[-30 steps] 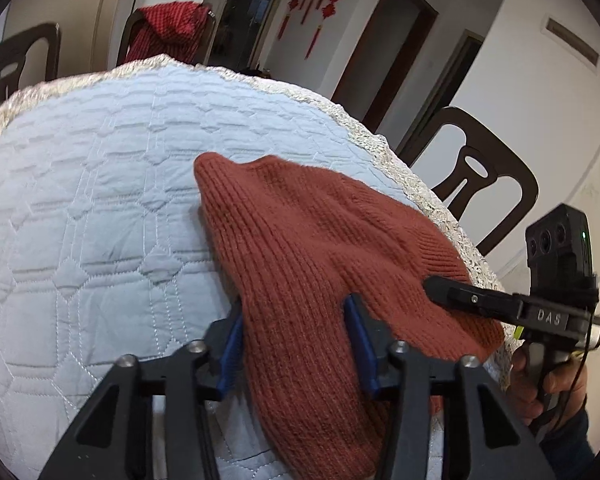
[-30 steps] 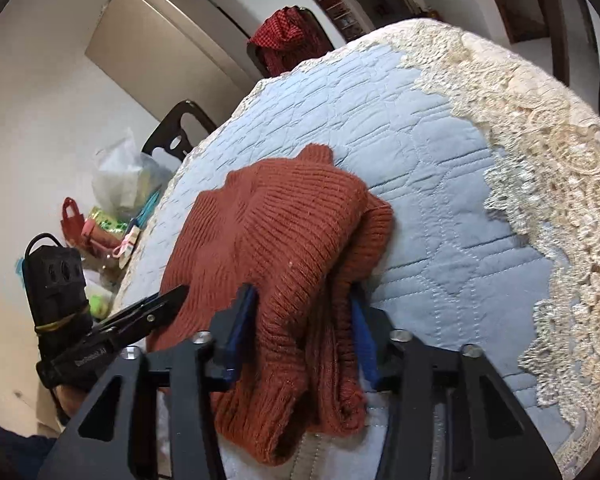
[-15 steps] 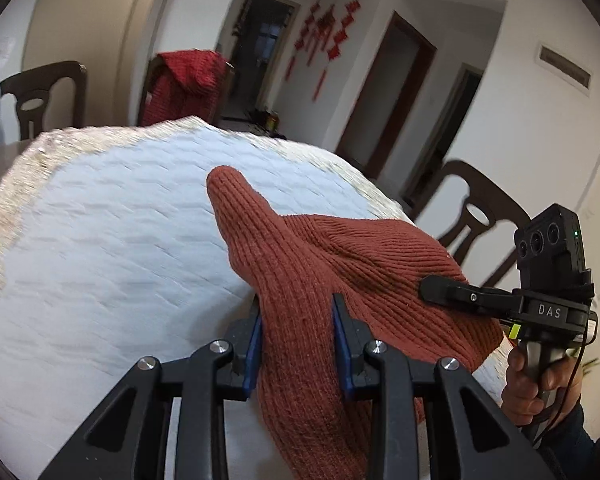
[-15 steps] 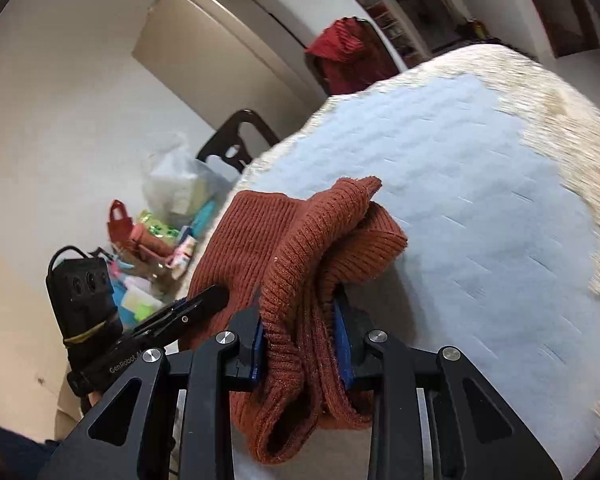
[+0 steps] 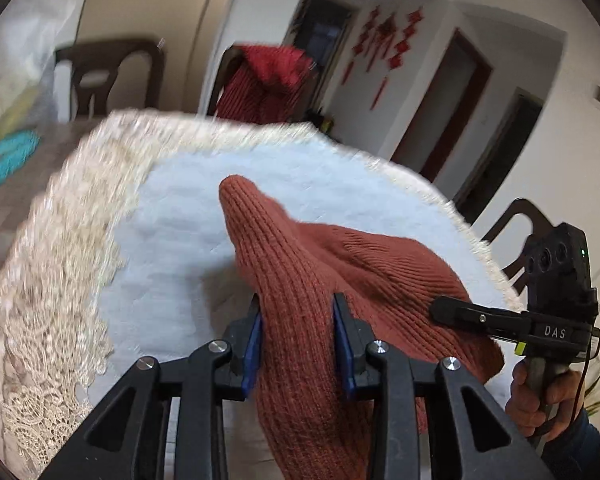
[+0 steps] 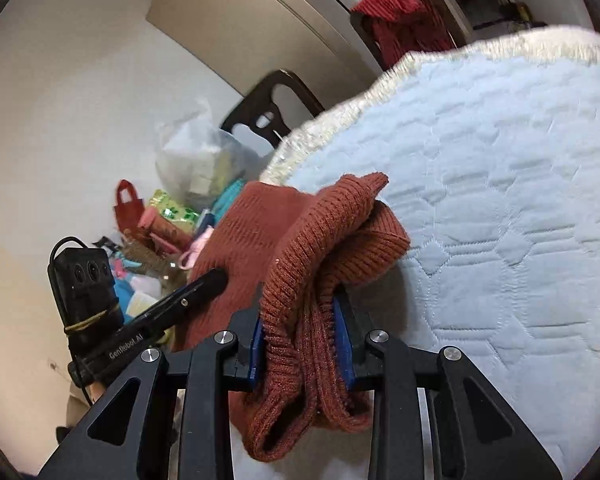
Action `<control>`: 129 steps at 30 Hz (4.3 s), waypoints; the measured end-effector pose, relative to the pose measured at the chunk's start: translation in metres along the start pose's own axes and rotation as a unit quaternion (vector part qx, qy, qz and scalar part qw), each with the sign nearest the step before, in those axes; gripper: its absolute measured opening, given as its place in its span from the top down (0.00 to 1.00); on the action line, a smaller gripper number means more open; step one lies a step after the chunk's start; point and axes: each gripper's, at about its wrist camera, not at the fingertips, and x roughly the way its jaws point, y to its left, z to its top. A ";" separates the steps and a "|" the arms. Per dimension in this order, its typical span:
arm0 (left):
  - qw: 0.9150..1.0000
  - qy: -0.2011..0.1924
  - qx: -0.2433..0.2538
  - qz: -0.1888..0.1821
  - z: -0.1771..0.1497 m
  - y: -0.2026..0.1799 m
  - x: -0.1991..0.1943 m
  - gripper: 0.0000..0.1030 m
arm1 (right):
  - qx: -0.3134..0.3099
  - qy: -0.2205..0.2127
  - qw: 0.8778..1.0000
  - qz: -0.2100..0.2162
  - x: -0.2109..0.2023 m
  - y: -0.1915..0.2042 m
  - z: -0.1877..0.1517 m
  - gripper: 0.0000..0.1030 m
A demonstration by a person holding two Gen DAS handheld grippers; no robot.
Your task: Fold small clothes
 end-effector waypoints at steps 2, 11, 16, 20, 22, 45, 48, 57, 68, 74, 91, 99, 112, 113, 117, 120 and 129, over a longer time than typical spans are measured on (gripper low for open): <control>1.000 0.017 -0.013 0.015 -0.010 0.013 0.007 0.61 | 0.014 0.023 0.999 -0.021 0.012 -0.012 -0.006 0.68; 0.997 -0.061 -0.009 0.054 -0.025 0.001 -0.037 0.63 | -0.035 -0.026 0.996 -0.080 -0.024 0.003 -0.005 0.62; 0.998 -0.035 0.014 0.046 -0.018 -0.013 -0.016 0.63 | -0.087 -0.008 0.990 -0.112 0.007 0.014 0.012 0.73; 0.996 -0.019 0.032 0.082 -0.026 -0.015 -0.003 0.63 | -0.095 0.025 0.985 -0.139 0.030 0.001 0.011 0.79; 0.996 -0.027 0.023 0.082 -0.029 -0.018 -0.018 0.63 | -0.099 0.023 0.984 -0.148 0.019 0.009 0.009 0.79; 0.989 -0.024 0.030 0.145 -0.095 -0.048 -0.060 0.40 | -0.185 0.025 0.961 -0.206 -0.054 0.041 -0.086 0.61; 0.989 -0.010 0.026 0.145 -0.103 -0.049 -0.058 0.38 | -0.179 0.027 0.956 -0.232 -0.064 0.033 -0.096 0.61; 0.985 0.020 0.016 0.170 -0.111 -0.048 -0.045 0.38 | -0.173 0.031 0.956 -0.237 -0.063 0.022 -0.101 0.60; 0.981 0.028 0.013 0.191 -0.107 -0.047 -0.036 0.38 | -0.190 0.050 0.952 -0.233 -0.036 0.027 -0.097 0.60; 0.980 0.031 0.014 0.195 -0.108 -0.048 -0.032 0.35 | -0.192 0.061 0.951 -0.234 -0.030 0.026 -0.095 0.54; 0.979 0.034 0.019 0.202 -0.108 -0.049 -0.031 0.33 | -0.208 0.055 0.946 -0.243 -0.026 0.030 -0.102 0.47; 0.979 0.034 0.018 0.202 -0.108 -0.050 -0.031 0.33 | -0.207 0.055 0.946 -0.242 -0.026 0.030 -0.102 0.47; 0.979 0.034 0.018 0.202 -0.108 -0.050 -0.031 0.33 | -0.207 0.055 0.946 -0.242 -0.026 0.030 -0.102 0.46; 0.979 0.034 0.018 0.202 -0.108 -0.050 -0.031 0.33 | -0.207 0.055 0.946 -0.242 -0.026 0.030 -0.102 0.46; 0.978 0.034 0.018 0.203 -0.108 -0.050 -0.031 0.33 | -0.207 0.055 0.946 -0.242 -0.026 0.030 -0.102 0.46; 0.979 0.034 0.018 0.203 -0.108 -0.050 -0.031 0.33 | -0.207 0.055 0.946 -0.242 -0.026 0.031 -0.102 0.46; 0.978 0.034 0.018 0.203 -0.108 -0.049 -0.031 0.32 | -0.207 0.055 0.946 -0.242 -0.025 0.031 -0.102 0.44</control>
